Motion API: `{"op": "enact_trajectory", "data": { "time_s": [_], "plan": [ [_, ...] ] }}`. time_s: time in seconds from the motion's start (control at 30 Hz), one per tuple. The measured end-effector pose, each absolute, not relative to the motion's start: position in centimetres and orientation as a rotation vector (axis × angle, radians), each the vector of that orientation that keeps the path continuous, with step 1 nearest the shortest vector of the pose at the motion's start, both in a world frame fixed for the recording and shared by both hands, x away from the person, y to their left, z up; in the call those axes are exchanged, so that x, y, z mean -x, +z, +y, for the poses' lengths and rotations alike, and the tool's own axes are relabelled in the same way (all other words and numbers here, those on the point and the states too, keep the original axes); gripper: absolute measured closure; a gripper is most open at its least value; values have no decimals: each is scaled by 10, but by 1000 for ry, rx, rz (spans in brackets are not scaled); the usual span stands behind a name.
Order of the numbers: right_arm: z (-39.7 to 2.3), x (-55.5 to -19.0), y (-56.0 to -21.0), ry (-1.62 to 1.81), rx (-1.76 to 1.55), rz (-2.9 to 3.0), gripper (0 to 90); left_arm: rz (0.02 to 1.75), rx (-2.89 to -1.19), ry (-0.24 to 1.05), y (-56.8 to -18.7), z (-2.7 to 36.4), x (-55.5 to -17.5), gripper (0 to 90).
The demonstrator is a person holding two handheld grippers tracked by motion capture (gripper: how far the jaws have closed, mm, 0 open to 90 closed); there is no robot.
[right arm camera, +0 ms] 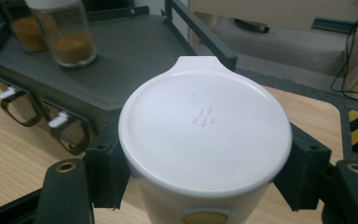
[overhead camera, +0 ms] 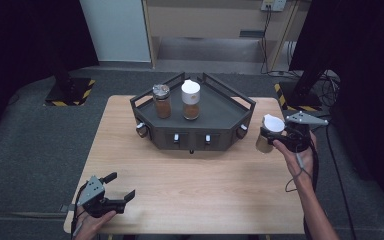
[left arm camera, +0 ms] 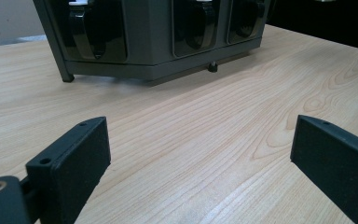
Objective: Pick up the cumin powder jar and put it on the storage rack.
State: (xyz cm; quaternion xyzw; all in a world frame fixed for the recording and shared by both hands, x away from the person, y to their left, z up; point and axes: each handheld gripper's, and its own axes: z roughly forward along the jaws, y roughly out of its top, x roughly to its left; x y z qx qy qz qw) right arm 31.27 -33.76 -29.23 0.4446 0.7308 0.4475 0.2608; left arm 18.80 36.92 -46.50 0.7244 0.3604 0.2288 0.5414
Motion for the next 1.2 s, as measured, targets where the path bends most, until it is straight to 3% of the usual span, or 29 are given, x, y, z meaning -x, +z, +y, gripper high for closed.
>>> {"op": "enact_trajectory", "data": {
  "time_s": [0.73, 1.2],
  "plan": [
    [-285, -362, -237, 1250, -1171, 2051, 304, 854, -1723, 540, -465, 369, -188, 34],
    [-241, -396, -228, 1242, -1174, 2058, 304, 846, -1727, 540, -465, 369, -188, 35]
  ]
}}
